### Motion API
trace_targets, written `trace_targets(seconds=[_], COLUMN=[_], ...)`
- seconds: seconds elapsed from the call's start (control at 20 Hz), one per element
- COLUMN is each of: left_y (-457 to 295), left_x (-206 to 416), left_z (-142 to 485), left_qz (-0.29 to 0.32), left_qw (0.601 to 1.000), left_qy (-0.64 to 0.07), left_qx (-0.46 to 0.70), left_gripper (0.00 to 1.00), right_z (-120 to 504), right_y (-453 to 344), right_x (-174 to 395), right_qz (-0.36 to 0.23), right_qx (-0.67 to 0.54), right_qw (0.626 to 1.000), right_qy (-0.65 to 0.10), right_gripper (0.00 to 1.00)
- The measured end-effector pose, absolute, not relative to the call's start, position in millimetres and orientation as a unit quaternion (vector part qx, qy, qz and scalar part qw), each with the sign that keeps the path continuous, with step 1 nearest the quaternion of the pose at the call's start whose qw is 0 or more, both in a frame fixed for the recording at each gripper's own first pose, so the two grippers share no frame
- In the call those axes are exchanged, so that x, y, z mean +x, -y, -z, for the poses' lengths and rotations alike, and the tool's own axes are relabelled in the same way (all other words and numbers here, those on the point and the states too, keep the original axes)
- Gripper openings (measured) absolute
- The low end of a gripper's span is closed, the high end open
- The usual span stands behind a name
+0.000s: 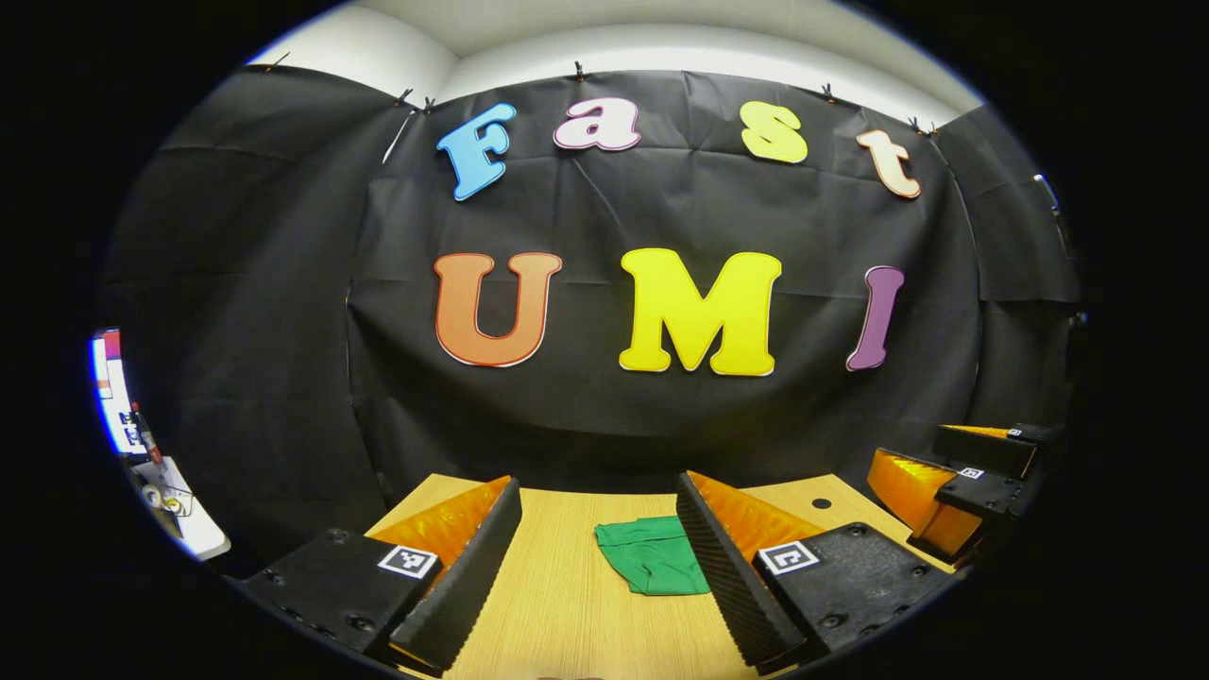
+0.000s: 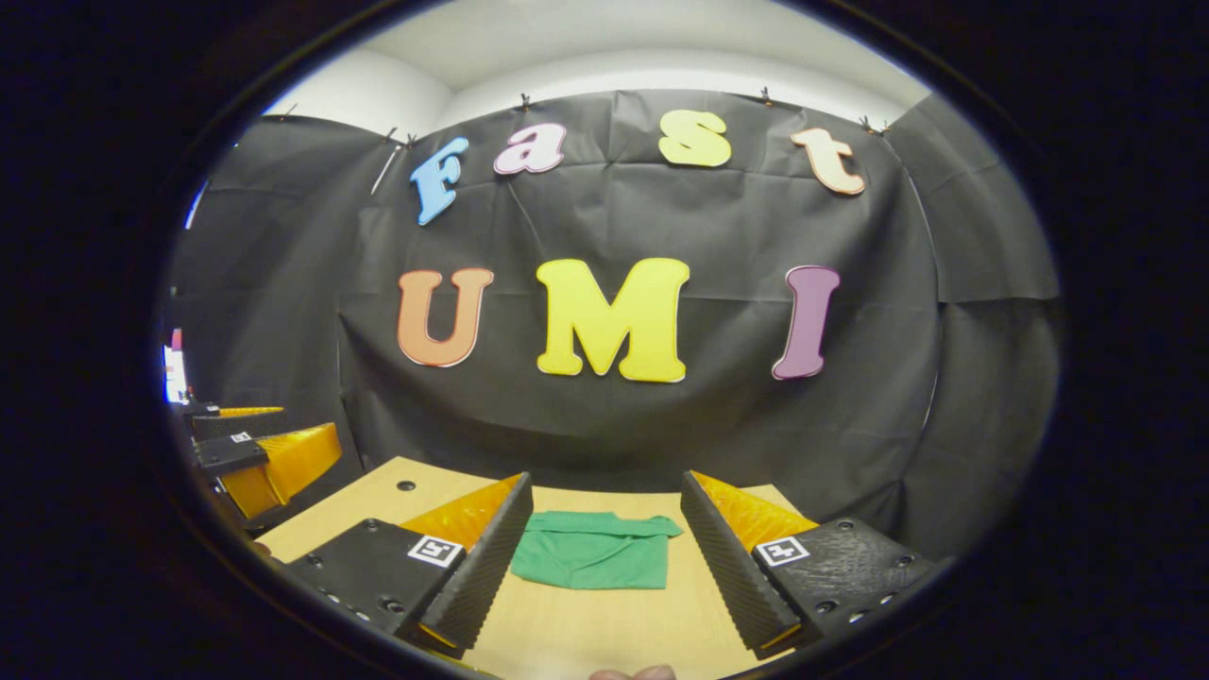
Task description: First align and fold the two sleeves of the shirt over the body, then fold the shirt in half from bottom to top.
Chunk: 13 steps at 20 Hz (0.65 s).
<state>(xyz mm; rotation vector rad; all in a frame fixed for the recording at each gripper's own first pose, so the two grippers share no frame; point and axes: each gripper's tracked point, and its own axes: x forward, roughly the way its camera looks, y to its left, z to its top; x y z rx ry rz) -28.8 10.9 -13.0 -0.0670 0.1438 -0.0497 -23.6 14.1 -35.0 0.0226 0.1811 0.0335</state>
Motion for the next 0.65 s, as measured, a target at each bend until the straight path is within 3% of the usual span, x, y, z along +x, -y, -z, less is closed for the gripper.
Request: trace_targets(seconds=[0.65], left_y=[-5], left_x=[-23], left_z=[15], left_qz=[0.027], left_qw=[0.997], left_qy=[-0.072], left_qx=[-0.029], left_gripper=[1.00], right_z=[28], right_y=[-18], right_x=[-18], right_qz=[-0.023], right_qx=[0.016], right_qw=[0.996], right_qy=[-0.079], right_gripper=[0.96])
